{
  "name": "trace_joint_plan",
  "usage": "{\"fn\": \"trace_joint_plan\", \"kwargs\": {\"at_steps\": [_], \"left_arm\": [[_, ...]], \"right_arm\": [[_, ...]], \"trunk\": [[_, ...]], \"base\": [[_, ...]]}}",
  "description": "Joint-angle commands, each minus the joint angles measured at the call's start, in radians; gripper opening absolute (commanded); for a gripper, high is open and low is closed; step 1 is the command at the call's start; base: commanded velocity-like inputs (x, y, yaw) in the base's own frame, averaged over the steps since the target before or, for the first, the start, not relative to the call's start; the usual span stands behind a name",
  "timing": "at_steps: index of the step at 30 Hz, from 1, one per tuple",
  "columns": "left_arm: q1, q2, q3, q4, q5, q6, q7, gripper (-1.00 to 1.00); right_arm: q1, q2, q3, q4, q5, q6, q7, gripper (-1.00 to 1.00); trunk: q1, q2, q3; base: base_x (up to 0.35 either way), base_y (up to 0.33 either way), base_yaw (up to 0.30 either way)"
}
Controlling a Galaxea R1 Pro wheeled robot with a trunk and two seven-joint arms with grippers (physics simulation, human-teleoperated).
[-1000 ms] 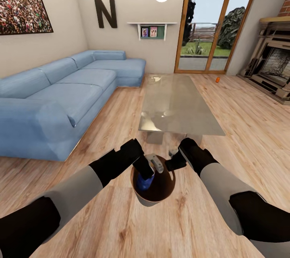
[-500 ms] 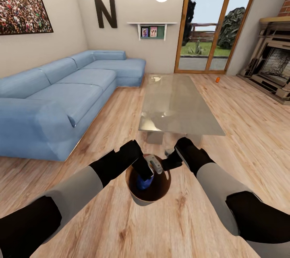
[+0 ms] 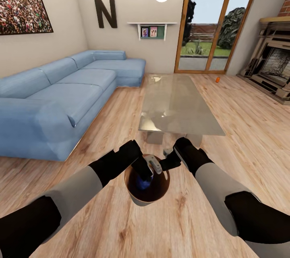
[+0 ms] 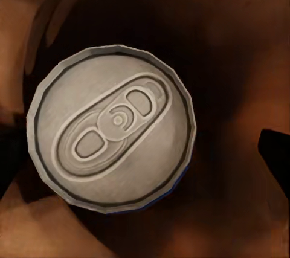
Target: Put the three can of soda from the living room inside the tash can in the kitchen.
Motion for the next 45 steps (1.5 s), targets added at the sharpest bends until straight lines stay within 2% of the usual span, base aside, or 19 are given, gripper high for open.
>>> {"fn": "trace_joint_plan", "kwargs": {"at_steps": [1,11,14,18,23,25,27,29,31,32,33,34,35,38,39,40,41,43,45], "left_arm": [[0.000,0.000,0.000,0.000,0.000,0.000,0.000,1.00],[0.000,0.004,0.001,-0.001,0.003,-0.005,-0.001,1.00],[0.000,0.006,0.006,-0.011,0.005,-0.046,-0.003,1.00],[0.000,0.024,0.012,-0.040,0.011,-0.061,-0.034,1.00],[0.000,0.109,0.014,-0.169,0.012,-0.056,-0.108,1.00],[0.000,0.130,0.015,-0.202,0.012,-0.053,-0.127,1.00],[0.000,0.172,0.016,-0.270,0.013,-0.043,-0.166,1.00],[0.000,0.196,0.017,-0.308,0.013,-0.037,-0.186,1.00],[0.000,0.256,0.022,-0.413,0.014,-0.030,-0.266,1.00],[0.000,0.269,0.027,-0.430,0.015,-0.029,-0.284,1.00],[0.000,0.295,0.053,-0.461,0.017,-0.030,-0.319,1.00],[0.001,0.337,0.132,-0.501,0.022,-0.034,-0.378,1.00],[0.001,0.350,0.163,-0.511,0.024,-0.036,-0.399,1.00],[0.029,0.416,0.323,-0.541,0.027,-0.069,-0.513,1.00],[0.037,0.426,0.350,-0.542,0.027,-0.080,-0.528,1.00],[0.070,0.448,0.443,-0.542,0.025,-0.123,-0.557,1.00],[0.103,0.456,0.511,-0.537,0.024,-0.160,-0.568,1.00],[0.143,0.460,0.580,-0.523,0.021,-0.205,-0.572,1.00],[0.224,0.460,0.702,-0.466,0.016,-0.308,-0.552,1.00]], "right_arm": [[0.000,0.000,-0.004,0.000,-0.030,0.006,0.006,-1.00],[0.000,-0.004,-0.006,0.005,-0.030,0.006,0.006,-1.00],[0.000,-0.010,-0.008,0.009,-0.030,0.006,0.006,-1.00],[0.000,-0.018,-0.008,0.012,-0.029,0.006,0.006,-1.00],[0.000,-0.028,-0.008,0.013,-0.028,0.006,0.006,-1.00],[0.000,-0.029,-0.008,0.014,-0.028,0.006,0.006,-1.00],[0.000,-0.029,-0.008,0.014,-0.028,0.006,0.006,-1.00],[0.000,-0.029,-0.007,0.014,-0.028,0.006,0.006,-1.00],[0.000,-0.030,-0.006,0.014,-0.028,0.006,0.006,-1.00],[0.000,-0.030,-0.006,0.014,-0.028,0.006,0.006,-1.00],[0.001,-0.030,-0.006,0.014,-0.028,0.006,0.006,-1.00],[0.001,-0.032,-0.005,0.014,-0.028,0.006,0.006,-1.00],[0.001,-0.033,-0.005,0.014,-0.028,0.006,0.006,-1.00],[0.002,-0.064,-0.005,0.014,-0.028,0.006,0.007,-1.00],[0.002,-0.073,-0.005,0.014,-0.028,0.006,0.008,-1.00],[0.003,-0.105,-0.007,0.015,-0.029,0.006,0.013,-1.00],[0.004,-0.130,-0.009,0.016,-0.031,0.006,0.017,-1.00],[0.005,-0.157,-0.011,0.020,-0.033,0.006,0.022,-1.00],[0.006,-0.206,-0.012,0.030,-0.036,0.006,0.037,-1.00]], "trunk": [[0.000,0.000,0.000],[0.000,0.000,0.000],[0.000,0.000,0.000],[0.000,0.000,0.000],[0.000,0.000,0.000],[0.000,0.000,0.000],[0.000,0.000,0.000],[0.000,0.000,0.000],[0.000,0.000,0.000],[0.000,0.000,0.000],[0.000,0.000,0.000],[0.000,0.000,0.000],[0.000,0.000,0.000],[0.000,0.000,0.000],[0.000,0.000,0.000],[0.000,0.000,0.000],[0.000,0.000,0.000],[0.000,0.000,0.000],[0.000,0.000,0.000]], "base": [[0.000,0.000,0.000],[0.000,0.000,0.000],[0.000,0.000,0.000],[0.000,0.000,0.000],[0.000,0.000,0.000],[0.000,0.000,0.000],[0.000,0.000,0.000],[0.000,0.000,0.000],[0.000,0.000,0.000],[0.000,0.000,0.000],[0.000,0.000,0.000],[0.000,0.000,0.000],[0.000,0.000,0.000],[0.000,0.000,0.000],[0.000,0.000,0.000],[0.000,0.000,0.000],[0.000,0.000,0.000],[0.000,0.000,0.000],[0.000,0.000,0.000]]}}
